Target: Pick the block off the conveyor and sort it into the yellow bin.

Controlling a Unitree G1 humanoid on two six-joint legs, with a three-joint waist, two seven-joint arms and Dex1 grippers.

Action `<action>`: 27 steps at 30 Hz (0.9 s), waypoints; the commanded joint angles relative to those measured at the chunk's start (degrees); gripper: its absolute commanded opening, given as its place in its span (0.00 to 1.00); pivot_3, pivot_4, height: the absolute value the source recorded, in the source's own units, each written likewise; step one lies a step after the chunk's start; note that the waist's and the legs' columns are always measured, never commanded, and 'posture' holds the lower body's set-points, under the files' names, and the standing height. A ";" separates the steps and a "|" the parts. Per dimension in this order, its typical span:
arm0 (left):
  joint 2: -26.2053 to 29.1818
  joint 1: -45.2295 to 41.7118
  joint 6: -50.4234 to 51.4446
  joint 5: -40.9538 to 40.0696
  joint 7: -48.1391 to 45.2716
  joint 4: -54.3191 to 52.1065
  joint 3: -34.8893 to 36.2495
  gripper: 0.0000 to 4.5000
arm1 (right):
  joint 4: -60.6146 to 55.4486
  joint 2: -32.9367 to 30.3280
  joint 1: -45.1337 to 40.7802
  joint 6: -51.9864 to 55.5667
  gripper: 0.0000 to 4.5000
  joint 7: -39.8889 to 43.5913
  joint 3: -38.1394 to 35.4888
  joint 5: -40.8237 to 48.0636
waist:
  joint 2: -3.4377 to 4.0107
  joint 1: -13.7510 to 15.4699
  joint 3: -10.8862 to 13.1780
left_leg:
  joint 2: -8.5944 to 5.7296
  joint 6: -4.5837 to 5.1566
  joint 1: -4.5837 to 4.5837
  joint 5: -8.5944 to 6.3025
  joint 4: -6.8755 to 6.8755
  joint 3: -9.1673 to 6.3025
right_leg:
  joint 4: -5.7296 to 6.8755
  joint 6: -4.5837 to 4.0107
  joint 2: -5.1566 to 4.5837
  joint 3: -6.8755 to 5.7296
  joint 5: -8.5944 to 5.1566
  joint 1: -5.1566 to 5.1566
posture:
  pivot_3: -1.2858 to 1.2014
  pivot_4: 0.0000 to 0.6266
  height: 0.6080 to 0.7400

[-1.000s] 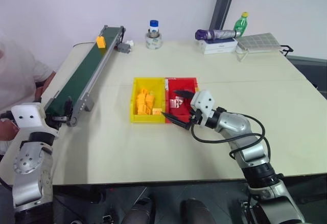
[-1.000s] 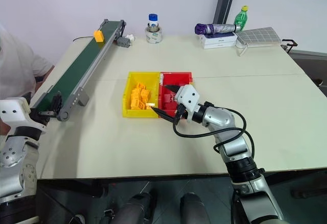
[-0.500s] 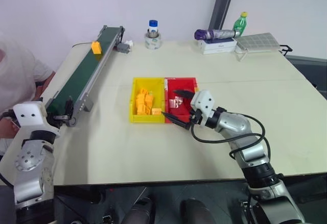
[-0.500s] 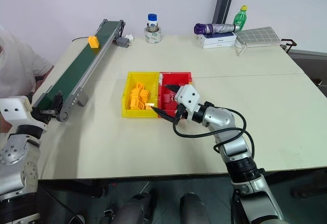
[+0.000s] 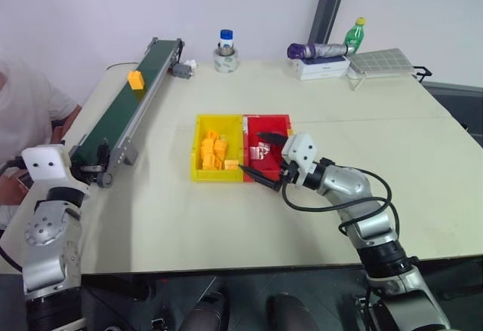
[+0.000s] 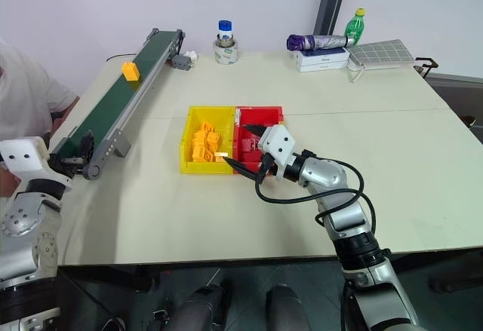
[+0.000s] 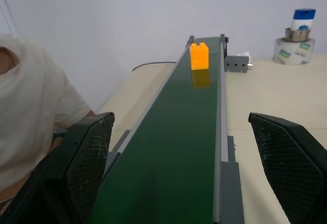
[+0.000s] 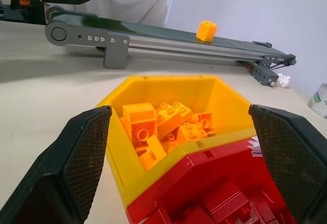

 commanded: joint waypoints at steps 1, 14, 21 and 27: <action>2.55 -2.93 2.68 2.57 1.73 1.36 -1.29 0.99 | -1.10 0.43 -0.64 -0.99 1.00 -0.37 -0.27 0.02 | 0.00 0.00 0.00 | 0.00 0.00 0.00 0.00 0.00 -0.01 | 0.00 0.00 0.00 -0.01 0.00 0.00 | 0.52 0.24 1.00; 12.43 -27.13 14.92 5.11 -1.95 21.76 -7.71 0.99 | -1.87 0.51 -0.04 -0.53 1.00 -1.14 -0.07 -0.15 | -0.02 -0.26 0.01 | -0.01 0.00 -0.02 0.01 -0.02 -0.02 | 0.02 0.24 0.03 -0.14 0.13 -0.06 | 0.52 0.24 1.00; 14.81 -38.09 11.30 7.64 -5.63 39.80 -10.93 0.99 | -2.68 0.30 0.21 0.09 1.00 -1.50 -0.08 -0.18 | -0.02 -0.07 0.01 | -0.01 -0.01 -0.02 0.01 -0.01 -0.04 | 0.01 0.27 0.03 -0.19 0.15 -0.04 | 0.52 0.24 1.00; 14.65 -42.59 8.69 7.88 -9.87 48.03 -12.31 0.99 | -3.21 0.23 0.37 0.58 1.00 -1.84 -0.05 -0.24 | -0.02 -0.09 0.01 | -0.03 -0.01 -0.02 0.01 0.00 -0.04 | 0.00 0.28 0.01 -0.20 0.15 -0.02 | 0.52 0.24 1.00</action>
